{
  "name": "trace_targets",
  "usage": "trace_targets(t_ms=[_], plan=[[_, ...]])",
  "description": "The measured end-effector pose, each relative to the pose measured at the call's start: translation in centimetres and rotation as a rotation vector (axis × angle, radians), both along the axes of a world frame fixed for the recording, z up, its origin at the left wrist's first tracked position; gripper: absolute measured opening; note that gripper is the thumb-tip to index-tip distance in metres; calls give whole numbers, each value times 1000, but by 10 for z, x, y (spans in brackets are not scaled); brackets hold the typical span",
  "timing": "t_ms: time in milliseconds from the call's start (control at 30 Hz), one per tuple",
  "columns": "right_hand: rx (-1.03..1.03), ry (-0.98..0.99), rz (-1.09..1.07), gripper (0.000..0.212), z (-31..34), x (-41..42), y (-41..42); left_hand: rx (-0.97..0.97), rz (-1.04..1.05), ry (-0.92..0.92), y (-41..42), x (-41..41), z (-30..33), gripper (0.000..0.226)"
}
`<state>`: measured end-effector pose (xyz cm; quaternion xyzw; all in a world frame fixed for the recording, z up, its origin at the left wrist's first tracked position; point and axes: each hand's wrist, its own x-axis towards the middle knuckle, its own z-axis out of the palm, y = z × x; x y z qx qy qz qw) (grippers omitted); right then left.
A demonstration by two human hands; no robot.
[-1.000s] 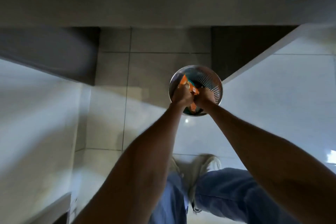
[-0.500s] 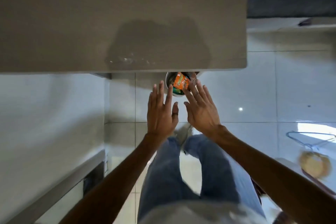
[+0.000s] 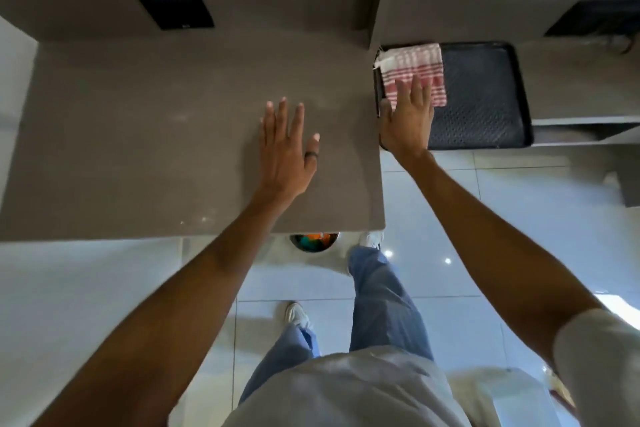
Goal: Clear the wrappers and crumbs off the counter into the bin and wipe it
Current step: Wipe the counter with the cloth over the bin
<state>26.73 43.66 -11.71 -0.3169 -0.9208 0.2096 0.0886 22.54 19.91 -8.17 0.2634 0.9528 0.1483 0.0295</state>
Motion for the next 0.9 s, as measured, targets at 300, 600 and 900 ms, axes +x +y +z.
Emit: trace_targets(t_ms=[300,600,900], plan=[[33,-338,-77,70,-84,-94,105,-95,110,9,60,-31,-43,54],[79,68,-138,60,-6,-68,76,-89,132,44,25,2,-20,54],[123,-271,352,60,-17,73,-134,-120,133,69,-75,87,-32,68]])
